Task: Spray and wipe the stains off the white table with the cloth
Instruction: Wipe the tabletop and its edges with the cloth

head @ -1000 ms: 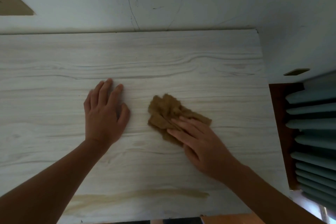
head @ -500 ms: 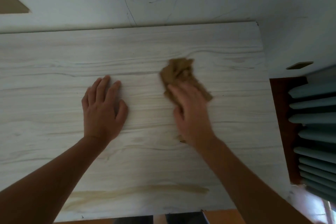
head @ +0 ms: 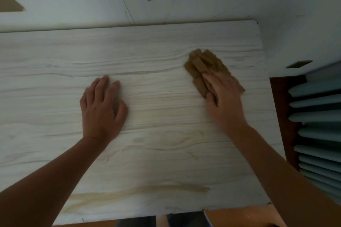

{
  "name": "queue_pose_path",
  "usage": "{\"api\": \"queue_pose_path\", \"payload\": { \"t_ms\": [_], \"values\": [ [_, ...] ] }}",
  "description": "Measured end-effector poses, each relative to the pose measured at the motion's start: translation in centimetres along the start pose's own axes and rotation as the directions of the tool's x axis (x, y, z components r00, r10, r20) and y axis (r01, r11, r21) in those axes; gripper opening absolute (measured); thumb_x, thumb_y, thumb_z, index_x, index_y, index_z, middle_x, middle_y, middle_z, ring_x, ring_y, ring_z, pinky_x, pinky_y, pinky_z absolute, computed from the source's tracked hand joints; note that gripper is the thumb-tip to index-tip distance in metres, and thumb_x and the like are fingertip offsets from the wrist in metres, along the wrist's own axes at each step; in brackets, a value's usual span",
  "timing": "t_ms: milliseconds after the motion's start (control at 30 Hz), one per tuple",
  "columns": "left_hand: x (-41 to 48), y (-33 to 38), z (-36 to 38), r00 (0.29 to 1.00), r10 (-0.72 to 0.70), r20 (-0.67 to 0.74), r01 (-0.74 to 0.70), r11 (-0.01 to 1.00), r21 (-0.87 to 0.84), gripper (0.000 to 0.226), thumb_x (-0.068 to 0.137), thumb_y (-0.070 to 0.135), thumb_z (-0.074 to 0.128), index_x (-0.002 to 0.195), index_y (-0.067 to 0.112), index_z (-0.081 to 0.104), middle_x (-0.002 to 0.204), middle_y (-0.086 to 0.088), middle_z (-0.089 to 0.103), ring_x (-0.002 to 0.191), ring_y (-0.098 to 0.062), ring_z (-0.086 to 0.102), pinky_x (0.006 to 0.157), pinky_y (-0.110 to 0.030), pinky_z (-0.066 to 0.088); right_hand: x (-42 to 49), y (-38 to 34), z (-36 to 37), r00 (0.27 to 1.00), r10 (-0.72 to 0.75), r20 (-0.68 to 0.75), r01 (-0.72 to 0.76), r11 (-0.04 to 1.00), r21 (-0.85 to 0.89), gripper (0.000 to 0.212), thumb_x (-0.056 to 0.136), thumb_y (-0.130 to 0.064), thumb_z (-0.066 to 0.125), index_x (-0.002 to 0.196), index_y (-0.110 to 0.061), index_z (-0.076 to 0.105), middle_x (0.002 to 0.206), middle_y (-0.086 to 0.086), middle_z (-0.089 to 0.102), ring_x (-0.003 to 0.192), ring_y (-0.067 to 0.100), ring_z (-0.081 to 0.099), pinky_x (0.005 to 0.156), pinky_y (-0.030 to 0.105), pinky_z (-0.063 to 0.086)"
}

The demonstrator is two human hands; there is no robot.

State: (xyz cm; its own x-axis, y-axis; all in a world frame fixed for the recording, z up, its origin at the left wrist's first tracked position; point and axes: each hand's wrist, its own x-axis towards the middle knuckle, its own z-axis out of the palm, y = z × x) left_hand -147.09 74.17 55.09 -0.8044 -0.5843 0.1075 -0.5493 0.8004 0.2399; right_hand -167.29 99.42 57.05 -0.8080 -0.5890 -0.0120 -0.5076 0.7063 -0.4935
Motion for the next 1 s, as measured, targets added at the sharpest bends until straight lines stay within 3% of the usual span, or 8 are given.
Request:
{"api": "queue_pose_path", "payload": {
  "t_ms": [133,267,367,467,600,800,900,1000],
  "values": [
    [0.0,0.0,-0.1,1.000,-0.004,0.010,0.004,1.000,-0.002,0.056,0.093,0.035,0.045,0.145,0.016,0.051,0.159,-0.012,0.040,0.150,-0.033,0.031,0.121,-0.051,0.025,0.8,-6.2,3.8,1.000,-0.012,-0.027,0.013,0.998,0.057,0.060,0.079,-0.013,0.047,0.139,-0.010,0.057,0.143,0.015,0.054,0.128,0.035,0.047,0.116,0.041,0.029],
    [0.0,0.1,-0.2,1.000,-0.003,0.031,0.004,1.000,-0.002,0.058,0.093,0.036,0.044,0.147,0.016,0.049,0.160,-0.011,0.038,0.151,-0.032,0.029,0.121,-0.052,0.025,-6.4,-8.3,4.9,0.938,-0.306,0.165,0.292,0.951,0.103,0.058,0.083,-0.012,0.050,0.141,-0.014,0.056,0.148,0.011,0.050,0.135,0.032,0.044,0.116,0.046,0.032],
    [0.0,0.0,-0.2,1.000,0.002,0.021,-0.002,1.000,-0.006,0.057,0.093,0.036,0.045,0.146,0.016,0.050,0.159,-0.011,0.039,0.150,-0.032,0.029,0.121,-0.053,0.026,-11.2,-5.0,2.5,0.866,-0.400,0.299,0.392,0.916,0.089,0.052,0.094,-0.014,0.051,0.145,-0.020,0.052,0.155,0.002,0.044,0.145,0.021,0.036,0.121,0.040,0.027],
    [0.0,0.0,-0.1,1.000,0.003,-0.002,-0.003,1.000,-0.010,0.056,0.092,0.034,0.047,0.144,0.016,0.051,0.158,-0.012,0.040,0.149,-0.032,0.031,0.120,-0.053,0.027,-11.1,-0.4,-0.5,0.896,-0.326,0.300,0.334,0.942,0.025,0.050,0.096,-0.025,0.051,0.146,-0.022,0.051,0.154,0.002,0.044,0.144,0.020,0.037,0.121,0.038,0.025],
    [0.0,-0.1,0.0,1.000,0.002,-0.001,-0.002,1.000,-0.008,0.056,0.091,0.033,0.049,0.144,0.016,0.051,0.158,-0.011,0.040,0.149,-0.032,0.031,0.121,-0.052,0.026,-5.3,3.1,-2.1,0.977,-0.156,0.146,0.169,0.983,-0.077,0.053,0.092,-0.025,0.052,0.144,-0.016,0.052,0.150,0.009,0.048,0.142,0.027,0.040,0.119,0.045,0.028],
    [0.0,-0.1,0.1,1.000,-0.003,-0.004,0.003,1.000,-0.009,0.056,0.091,0.034,0.046,0.144,0.017,0.051,0.158,-0.011,0.041,0.149,-0.033,0.032,0.121,-0.051,0.026,1.0,-2.4,2.2,0.992,0.083,-0.093,-0.086,0.996,-0.029,0.058,0.082,-0.015,0.048,0.139,-0.011,0.056,0.143,0.015,0.053,0.133,0.036,0.045,0.118,0.042,0.025],
    [-0.1,0.0,0.0,1.000,-0.007,0.003,0.007,1.000,-0.008,0.057,0.092,0.035,0.045,0.145,0.017,0.050,0.159,-0.010,0.040,0.149,-0.032,0.031,0.121,-0.051,0.026,-2.2,-6.4,4.6,0.997,-0.078,0.012,0.077,0.996,0.037,0.059,0.080,-0.017,0.047,0.137,-0.011,0.059,0.141,0.017,0.055,0.128,0.041,0.051,0.113,0.048,0.034],
    [-0.1,0.0,0.0,1.000,-0.001,0.004,0.001,1.000,-0.006,0.057,0.092,0.036,0.046,0.146,0.018,0.049,0.160,-0.010,0.039,0.150,-0.031,0.031,0.121,-0.050,0.025,-8.8,-7.8,4.9,0.920,-0.341,0.195,0.331,0.940,0.080,0.057,0.083,-0.012,0.053,0.139,-0.015,0.057,0.148,0.011,0.049,0.136,0.033,0.044,0.117,0.046,0.031]
  ]
}}
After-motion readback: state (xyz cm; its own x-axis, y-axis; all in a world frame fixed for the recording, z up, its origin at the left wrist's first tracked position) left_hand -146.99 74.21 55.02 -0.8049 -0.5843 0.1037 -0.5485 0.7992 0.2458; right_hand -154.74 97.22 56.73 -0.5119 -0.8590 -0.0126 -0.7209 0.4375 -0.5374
